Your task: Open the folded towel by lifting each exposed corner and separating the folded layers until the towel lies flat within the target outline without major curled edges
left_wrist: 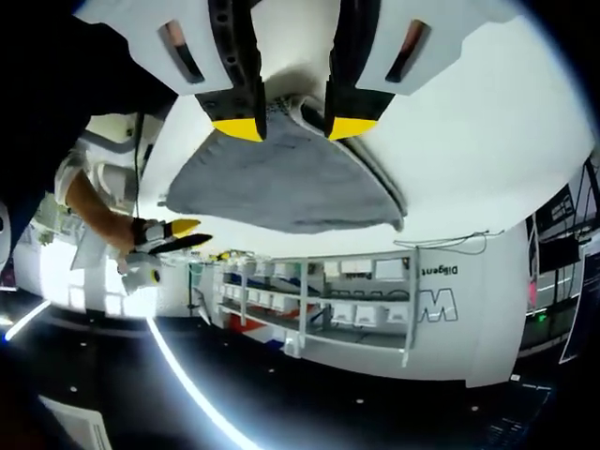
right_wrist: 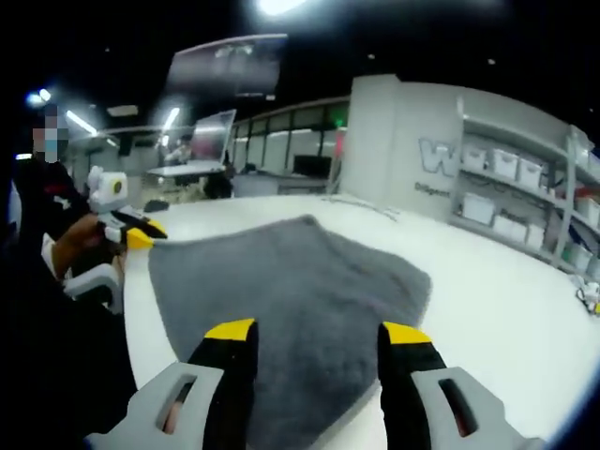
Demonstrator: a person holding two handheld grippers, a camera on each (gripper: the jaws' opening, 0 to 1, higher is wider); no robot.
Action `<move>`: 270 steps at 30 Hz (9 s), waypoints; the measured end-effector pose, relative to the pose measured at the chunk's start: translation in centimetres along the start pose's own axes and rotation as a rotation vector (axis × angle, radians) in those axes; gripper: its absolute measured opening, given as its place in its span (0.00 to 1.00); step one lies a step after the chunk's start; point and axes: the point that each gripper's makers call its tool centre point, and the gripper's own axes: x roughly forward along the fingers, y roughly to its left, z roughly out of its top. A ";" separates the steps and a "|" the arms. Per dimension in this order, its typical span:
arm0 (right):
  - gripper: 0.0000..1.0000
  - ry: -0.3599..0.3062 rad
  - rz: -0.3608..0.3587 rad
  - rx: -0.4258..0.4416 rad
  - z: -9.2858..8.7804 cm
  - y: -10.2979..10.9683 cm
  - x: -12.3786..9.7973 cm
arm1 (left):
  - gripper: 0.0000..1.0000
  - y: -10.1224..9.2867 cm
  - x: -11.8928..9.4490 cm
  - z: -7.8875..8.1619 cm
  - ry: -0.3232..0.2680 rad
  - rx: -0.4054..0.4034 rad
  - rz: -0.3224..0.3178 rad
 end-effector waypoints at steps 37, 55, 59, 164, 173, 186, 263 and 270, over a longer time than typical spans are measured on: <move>0.35 0.166 0.068 0.045 -5.7 1.6 -3.8 | 0.14 -0.1 0.2 -1.0 0.072 0.024 0.042; 0.22 0.178 0.104 -0.012 -5.8 2.6 -3.8 | 0.17 -0.7 -0.4 -2.1 0.131 0.009 0.023; 0.21 0.180 0.109 -0.008 -5.8 2.7 -3.9 | 0.18 -0.9 -0.7 -2.3 0.141 0.002 0.015; 0.01 0.204 0.361 0.164 -6.0 7.8 -5.2 | 0.04 5.6 0.1 -2.3 0.171 -0.017 0.137; 0.01 0.207 0.388 0.152 -5.8 8.7 -5.0 | 0.05 5.9 -0.2 -2.4 0.166 -0.026 0.157; 0.00 0.205 0.448 0.126 -5.4 10.9 -4.3 | 0.05 8.9 0.1 -2.1 0.154 -0.042 0.195; 0.00 0.267 0.636 -0.054 -3.2 19.9 -1.5 | 0.06 16.0 2.7 -1.2 0.427 0.173 0.275; 0.00 0.268 0.648 -0.065 -3.1 21.0 -1.0 | 0.06 16.5 2.7 -1.2 0.429 0.174 0.279</move>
